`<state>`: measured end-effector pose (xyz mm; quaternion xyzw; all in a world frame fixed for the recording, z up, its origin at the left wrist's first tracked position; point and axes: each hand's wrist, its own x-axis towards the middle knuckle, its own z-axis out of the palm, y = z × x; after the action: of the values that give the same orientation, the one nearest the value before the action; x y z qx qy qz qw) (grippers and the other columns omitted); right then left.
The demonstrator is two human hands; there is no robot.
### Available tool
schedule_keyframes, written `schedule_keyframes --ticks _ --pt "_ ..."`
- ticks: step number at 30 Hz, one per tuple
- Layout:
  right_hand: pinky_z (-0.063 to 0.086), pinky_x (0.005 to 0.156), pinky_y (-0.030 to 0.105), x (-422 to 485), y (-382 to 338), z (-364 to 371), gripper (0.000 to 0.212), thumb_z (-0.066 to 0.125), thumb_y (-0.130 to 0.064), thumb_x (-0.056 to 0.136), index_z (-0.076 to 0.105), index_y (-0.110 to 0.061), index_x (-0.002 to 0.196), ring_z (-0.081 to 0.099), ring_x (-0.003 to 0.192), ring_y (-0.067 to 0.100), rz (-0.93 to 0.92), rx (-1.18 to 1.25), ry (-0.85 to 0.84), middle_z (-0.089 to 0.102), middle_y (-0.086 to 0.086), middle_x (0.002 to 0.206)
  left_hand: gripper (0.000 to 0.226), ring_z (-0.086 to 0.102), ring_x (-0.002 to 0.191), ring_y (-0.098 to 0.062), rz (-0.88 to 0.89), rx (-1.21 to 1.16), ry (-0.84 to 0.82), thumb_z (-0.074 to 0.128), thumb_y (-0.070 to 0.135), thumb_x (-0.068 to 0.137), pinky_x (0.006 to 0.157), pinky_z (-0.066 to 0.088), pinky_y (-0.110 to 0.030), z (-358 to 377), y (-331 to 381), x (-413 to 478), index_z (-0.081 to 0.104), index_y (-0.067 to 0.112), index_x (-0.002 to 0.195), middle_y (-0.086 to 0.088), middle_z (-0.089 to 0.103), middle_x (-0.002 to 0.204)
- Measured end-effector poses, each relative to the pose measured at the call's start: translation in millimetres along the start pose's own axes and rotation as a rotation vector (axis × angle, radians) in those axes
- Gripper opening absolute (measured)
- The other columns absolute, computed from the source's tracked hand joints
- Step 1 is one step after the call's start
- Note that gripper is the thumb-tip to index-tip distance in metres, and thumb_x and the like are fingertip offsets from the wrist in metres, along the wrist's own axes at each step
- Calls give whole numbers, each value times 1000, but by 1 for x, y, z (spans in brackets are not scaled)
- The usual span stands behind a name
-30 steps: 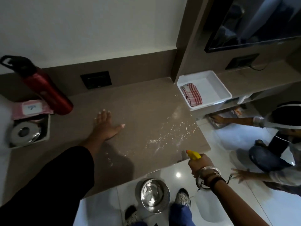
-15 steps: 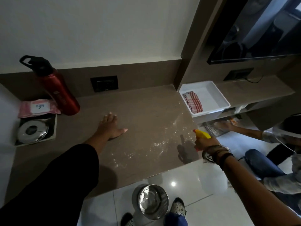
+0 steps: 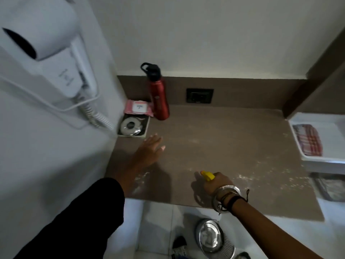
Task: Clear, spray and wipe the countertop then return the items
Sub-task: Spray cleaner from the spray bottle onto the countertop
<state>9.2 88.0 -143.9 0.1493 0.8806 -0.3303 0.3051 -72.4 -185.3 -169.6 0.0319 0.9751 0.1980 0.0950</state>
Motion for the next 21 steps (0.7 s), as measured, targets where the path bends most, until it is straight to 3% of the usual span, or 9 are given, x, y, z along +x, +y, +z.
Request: schedule_keyframes --ticks 6,9,11,14,17,18,19,20,21 --pt "39 50 20 -9 -20 18 42 69 -64 65 65 -22 70 64 60 12 -91 15 -64 68 -8 64 46 42 141 -33 -163 -41 130 54 28 98 118 26 -38 -18 -32 -44 54 2 136 -22 45 149" --pt "38 47 19 -16 -33 30 47 68 -66 64 71 -21 76 64 57 11 -134 -90 -49 70 -7 64 62 47 135 -39 -164 -23 159 38 44 95 116 33 -44 -20 -51 -74 58 -3 130 -29 50 142" --pt "36 46 18 -20 -44 43 41 66 -66 66 73 -28 81 60 57 9 -182 -151 -63 67 -8 69 62 58 122 -42 -118 58 176 32 43 94 109 43 -50 -15 -71 -95 66 -4 116 -30 61 127" --pt "37 47 16 -22 -61 62 29 64 -61 72 72 -33 74 63 59 9 -246 -127 -116 66 -12 64 73 40 139 -41 -158 175 55 17 44 93 121 24 -44 -3 -92 -118 55 -5 131 -29 46 145" --pt "43 65 19 -21 -77 85 27 62 -57 80 72 -38 97 67 82 17 -331 -207 -230 71 -9 89 59 17 150 -38 -148 333 -18 19 37 104 125 10 -42 11 -103 -128 35 1 147 -27 21 158" --pt "43 68 21 -21 -82 92 21 64 -55 80 71 -38 91 65 82 18 -321 -207 -238 68 -7 89 56 10 152 -37 -125 411 -94 12 34 106 124 5 -42 9 -104 -130 30 6 150 -26 14 161" --pt "42 66 22 -20 -85 98 17 66 -54 79 66 -37 77 62 77 17 -301 -187 -236 65 -9 82 55 12 151 -41 -97 399 -108 8 29 106 124 9 -46 4 -102 -132 33 4 148 -30 16 158" --pt "40 62 21 -19 -89 103 21 68 -53 77 59 -36 69 59 70 15 -276 -163 -218 61 -11 75 55 28 143 -50 -2 395 -58 11 22 106 119 24 -54 -2 -99 -134 47 -5 138 -39 32 148" --pt "39 60 21 -18 -93 109 23 69 -52 77 57 -33 70 56 67 15 -249 -155 -191 60 -10 73 54 48 125 -57 67 401 -19 17 14 104 105 43 -61 -6 -97 -137 62 -12 117 -43 53 128"
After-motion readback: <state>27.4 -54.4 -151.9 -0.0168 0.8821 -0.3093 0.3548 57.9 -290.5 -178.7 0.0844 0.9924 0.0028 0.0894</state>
